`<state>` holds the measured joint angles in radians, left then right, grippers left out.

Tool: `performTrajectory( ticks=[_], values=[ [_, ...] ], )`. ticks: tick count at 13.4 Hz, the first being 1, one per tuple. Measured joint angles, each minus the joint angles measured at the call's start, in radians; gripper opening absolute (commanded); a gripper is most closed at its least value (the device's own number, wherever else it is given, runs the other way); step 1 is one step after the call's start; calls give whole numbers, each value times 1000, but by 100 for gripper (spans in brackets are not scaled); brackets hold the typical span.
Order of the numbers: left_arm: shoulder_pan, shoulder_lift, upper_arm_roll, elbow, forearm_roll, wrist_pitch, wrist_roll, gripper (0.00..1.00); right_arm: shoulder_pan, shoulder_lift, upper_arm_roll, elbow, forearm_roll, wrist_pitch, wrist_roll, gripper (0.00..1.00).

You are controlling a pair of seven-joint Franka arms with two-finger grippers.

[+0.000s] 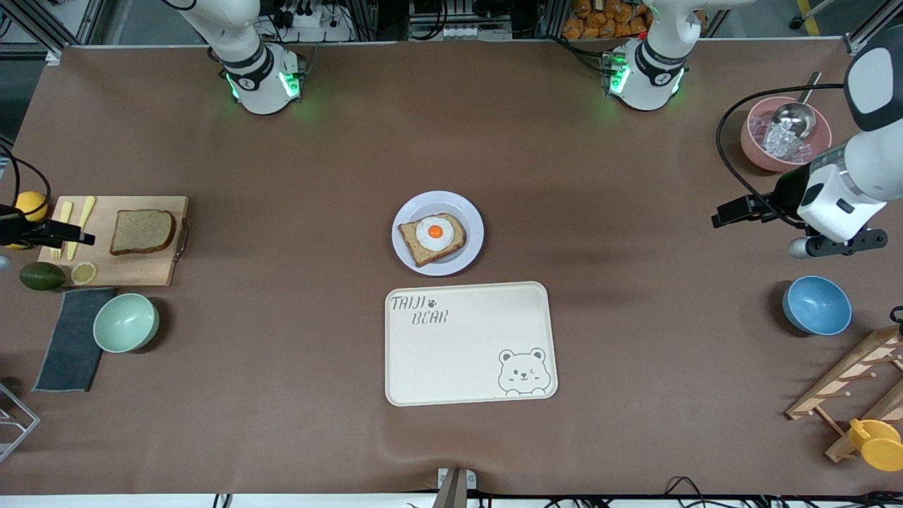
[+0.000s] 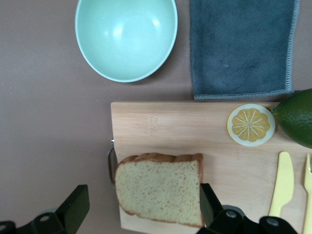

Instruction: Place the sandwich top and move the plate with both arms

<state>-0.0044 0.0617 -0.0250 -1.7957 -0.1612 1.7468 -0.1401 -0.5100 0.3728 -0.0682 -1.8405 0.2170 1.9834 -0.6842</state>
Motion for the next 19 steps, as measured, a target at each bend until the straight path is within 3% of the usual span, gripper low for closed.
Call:
performTrajectory(
  ticks=[4, 8, 11, 14, 16, 17, 19],
  values=[
    [-4, 0, -11, -73, -41, 67, 0, 100, -50, 60, 0, -35, 60, 73, -154, 86],
    [-4, 0, -11, -112, -84, 78, 0, 100, -82, 120, -1, -37, 85, 140, -246, 83],
    [-4, 4, -10, -174, -182, 114, 0, 100, -93, 144, -1, -50, 133, 155, -281, 73],
    [-5, 46, -11, -201, -275, 144, 0, 100, -108, 157, -1, -66, 153, 164, -318, 58],
    [-8, 85, -11, -201, -336, 151, 0, 100, -112, 162, -1, -71, 158, 164, -325, 55],
    [-9, 107, -12, -200, -350, 157, 0, 100, -112, 162, -1, -74, 159, 164, -325, 50],
    [-15, 158, -12, -183, -359, 177, 0, 100, -113, 162, -1, -79, 161, 164, -325, 50]
  ],
)
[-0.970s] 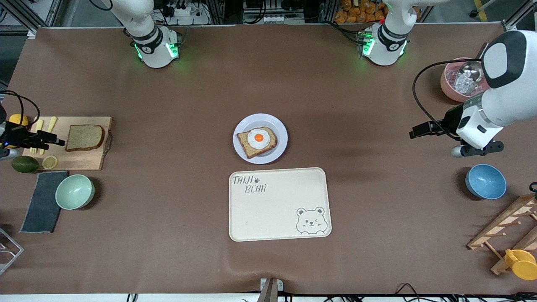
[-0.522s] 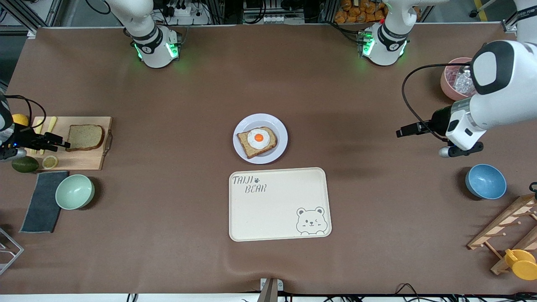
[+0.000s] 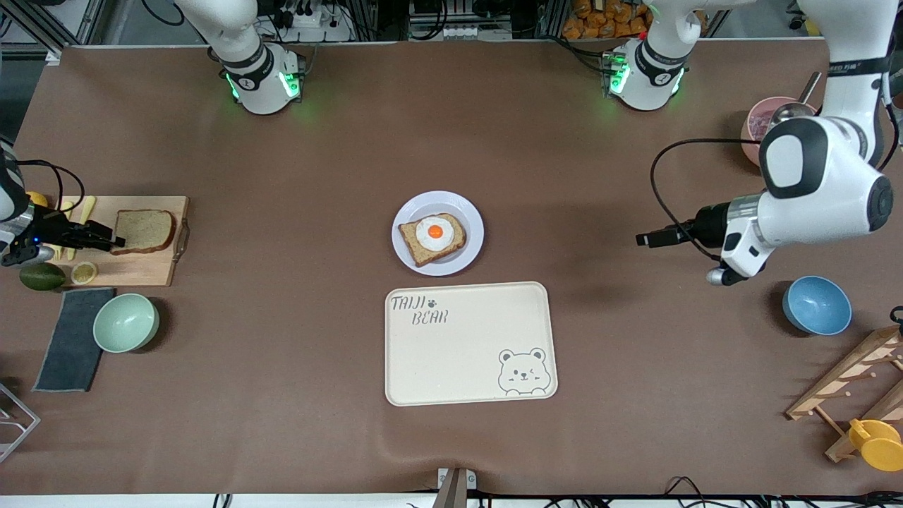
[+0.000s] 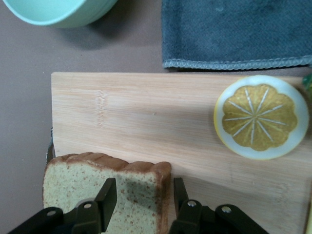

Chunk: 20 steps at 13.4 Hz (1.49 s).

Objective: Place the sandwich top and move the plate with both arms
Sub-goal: 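Grasp the bread slice with the right gripper while the left gripper advances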

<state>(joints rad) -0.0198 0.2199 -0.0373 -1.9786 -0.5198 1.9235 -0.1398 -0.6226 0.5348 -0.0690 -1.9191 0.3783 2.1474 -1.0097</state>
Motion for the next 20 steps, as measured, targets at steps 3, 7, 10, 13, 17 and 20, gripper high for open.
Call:
performTrajectory(
  ticks=[3, 7, 10, 13, 17, 20],
  values=[
    [-27, 72, -1, 39, -19, 37, 0, 100, -4, 0, 0, -6, 8, 0, 0, 35],
    [-60, 145, -2, 80, -123, 59, 0, 100, -12, 1, 0, -10, 15, 0, -1, 0],
    [-68, 192, -4, 106, -155, 59, 0, 100, -14, 1, 0, -10, 27, -2, -2, 0],
    [-70, 237, -17, 148, -197, 59, 0, 100, -13, 0, 7, 8, 31, -34, -3, 0],
    [-71, 260, -32, 173, -204, 59, 0, 100, 2, -3, 21, 121, 34, -234, 66, 0],
    [-71, 260, -32, 184, -204, 59, 0, 100, 17, -9, 25, 173, 39, -325, 112, 0]
  ],
)
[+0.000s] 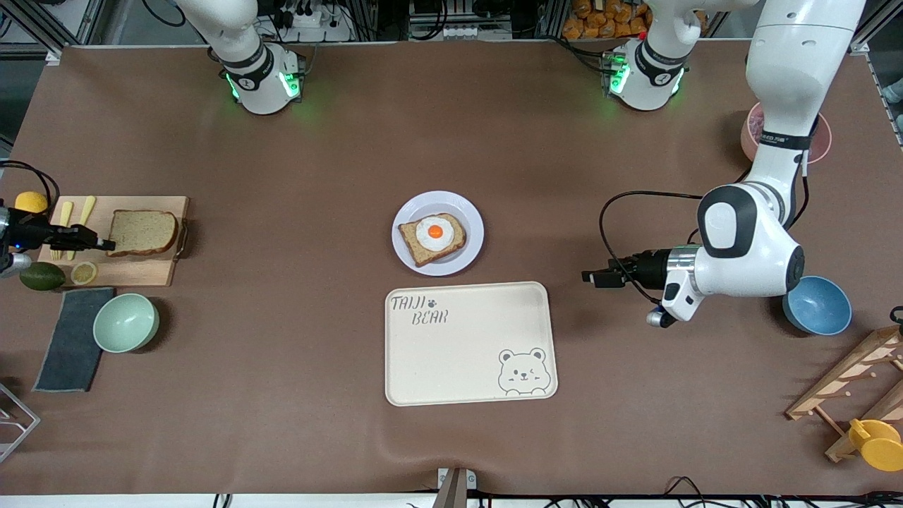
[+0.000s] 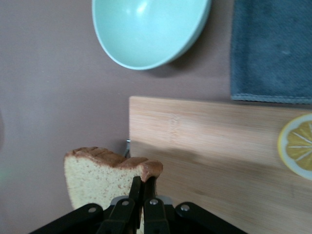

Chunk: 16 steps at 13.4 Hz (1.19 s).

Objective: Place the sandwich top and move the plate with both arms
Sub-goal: 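Grasp the bread slice with the right gripper while the left gripper advances, then lift the bread slice off the board and carry it toward the plate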

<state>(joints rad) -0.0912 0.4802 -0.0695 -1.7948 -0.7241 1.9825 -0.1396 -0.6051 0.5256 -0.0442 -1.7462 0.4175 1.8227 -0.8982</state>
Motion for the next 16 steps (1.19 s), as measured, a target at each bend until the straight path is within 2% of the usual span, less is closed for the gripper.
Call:
performTrajectory(
  ticks=[4, 8, 10, 13, 16],
  values=[
    [0, 4, 0, 37, 0, 0, 0, 100, 64, -60, 12, 12, 43, -128, 131, 0],
    [9, 15, 2, 79, 0, 0, 0, 100, 190, -171, 17, -26, 73, -148, 298, 0],
    [11, 22, 2, 108, 0, 0, 4, 100, 270, -233, 19, -88, 79, -80, 381, 0],
    [18, 28, 2, 117, -10, 0, 100, 100, 422, -378, 21, -268, 94, 87, 538, 0],
    [32, 29, 3, 119, -44, 0, 160, 100, 571, -495, 22, -388, 119, 199, 719, 0]
  ],
)
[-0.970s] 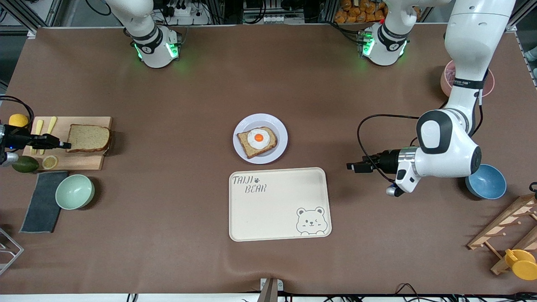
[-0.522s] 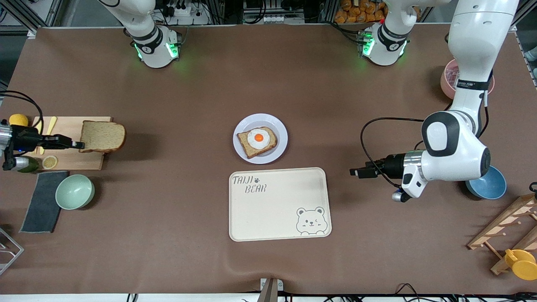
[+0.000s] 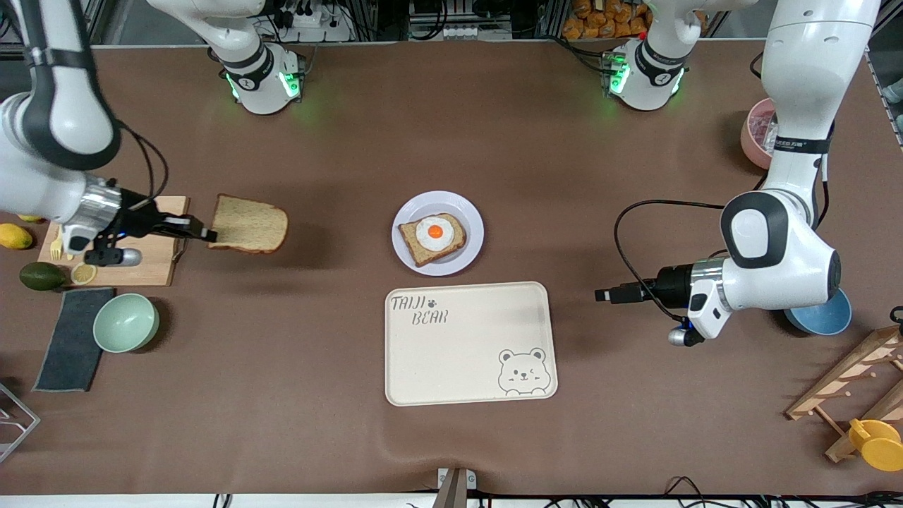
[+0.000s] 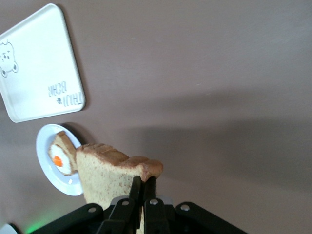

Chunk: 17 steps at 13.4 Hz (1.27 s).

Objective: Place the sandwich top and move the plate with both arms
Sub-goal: 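Lift the bread slice off the board and carry it toward the plate, then lower the bread onto the egg toast while the left gripper nears the plate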

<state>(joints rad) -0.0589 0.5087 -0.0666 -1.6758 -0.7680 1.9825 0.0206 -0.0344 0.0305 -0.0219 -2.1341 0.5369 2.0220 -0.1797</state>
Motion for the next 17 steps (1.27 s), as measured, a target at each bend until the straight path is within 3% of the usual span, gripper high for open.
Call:
performTrajectory(
  ticks=[4, 8, 12, 17],
  values=[
    [-1, -1, -9, 13, -56, 0, 51, 100, 195, -20, 0, -65, 59, 154, 173, 0],
    [15, -10, -9, 21, -94, 0, 82, 100, 303, -14, -2, -91, 130, 226, 220, 0],
    [25, -10, -11, 18, -170, -3, 142, 100, 465, 50, 0, -103, 146, 379, 311, 0],
    [22, -10, -39, 14, -214, -3, 146, 100, 564, 124, -1, -103, 148, 511, 394, 0]
  ],
)
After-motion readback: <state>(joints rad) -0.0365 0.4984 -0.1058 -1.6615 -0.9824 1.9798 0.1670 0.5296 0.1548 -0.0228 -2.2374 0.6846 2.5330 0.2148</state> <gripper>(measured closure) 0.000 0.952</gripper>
